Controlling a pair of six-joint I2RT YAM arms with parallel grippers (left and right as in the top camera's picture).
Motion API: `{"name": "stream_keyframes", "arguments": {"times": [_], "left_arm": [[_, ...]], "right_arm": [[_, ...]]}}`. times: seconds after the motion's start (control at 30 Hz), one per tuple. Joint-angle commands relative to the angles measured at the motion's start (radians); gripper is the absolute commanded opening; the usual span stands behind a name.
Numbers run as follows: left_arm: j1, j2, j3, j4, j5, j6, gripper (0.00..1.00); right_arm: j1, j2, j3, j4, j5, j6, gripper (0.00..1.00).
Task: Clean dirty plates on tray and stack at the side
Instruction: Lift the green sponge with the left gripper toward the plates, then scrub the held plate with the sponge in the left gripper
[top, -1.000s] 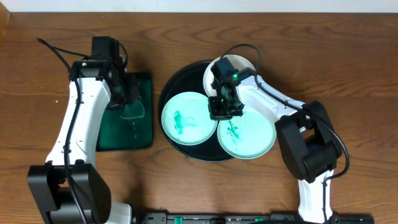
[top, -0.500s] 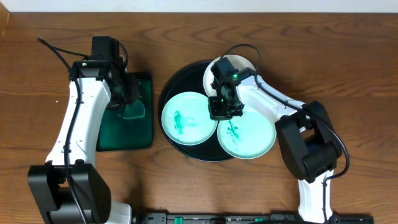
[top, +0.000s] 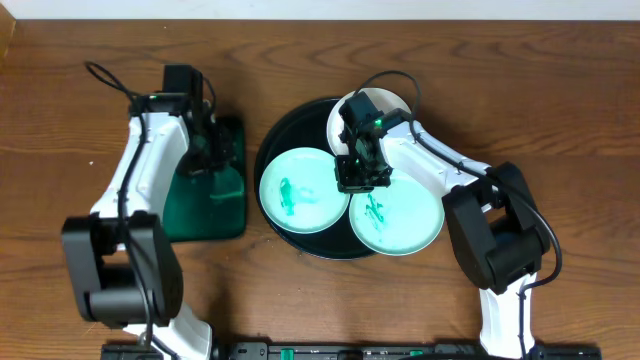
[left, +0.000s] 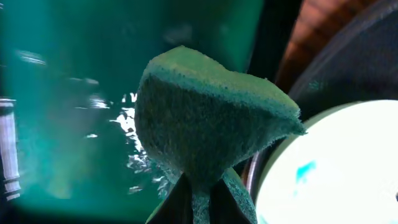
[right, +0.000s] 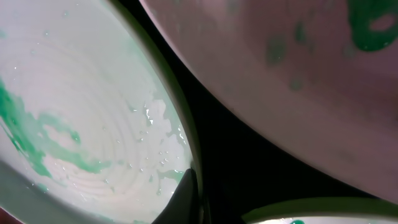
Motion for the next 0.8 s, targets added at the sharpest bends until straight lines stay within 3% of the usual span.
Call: {"name": "stream_keyframes", "arguments": {"times": [0.0,0.17,0.43,0.63,0.77], "left_arm": [[-0.018,-0.044,0.011,0.032,0.210,-0.009,0.07],[-0.110,-0.062,0.011,0.042,0.268,-0.014,0.07],[-0.264,0.031,0.011,0.072,0.116,-0.110,0.07],[-0.267,0.139,0.011,0.053,-0.051,-0.168,0.08],[-0.257,0.220,0.011,0.050,-0.041,-0.169,0.07]], "right_arm": [[0.011,0.006,-0.021,-0.014,0.008,-0.026,0.01],[0.011,0.006,-0.021,-0.013,0.008,-0.030,0.01],[0.011,0.006,-0.021,-0.022,0.007,-0.029,0.01],[0.011,0.006,-0.021,-0.034,0.006,-0.029,0.01],[0.011,0.006,-0.021,-0.036,-0.019,-0.031,0.01]]}}
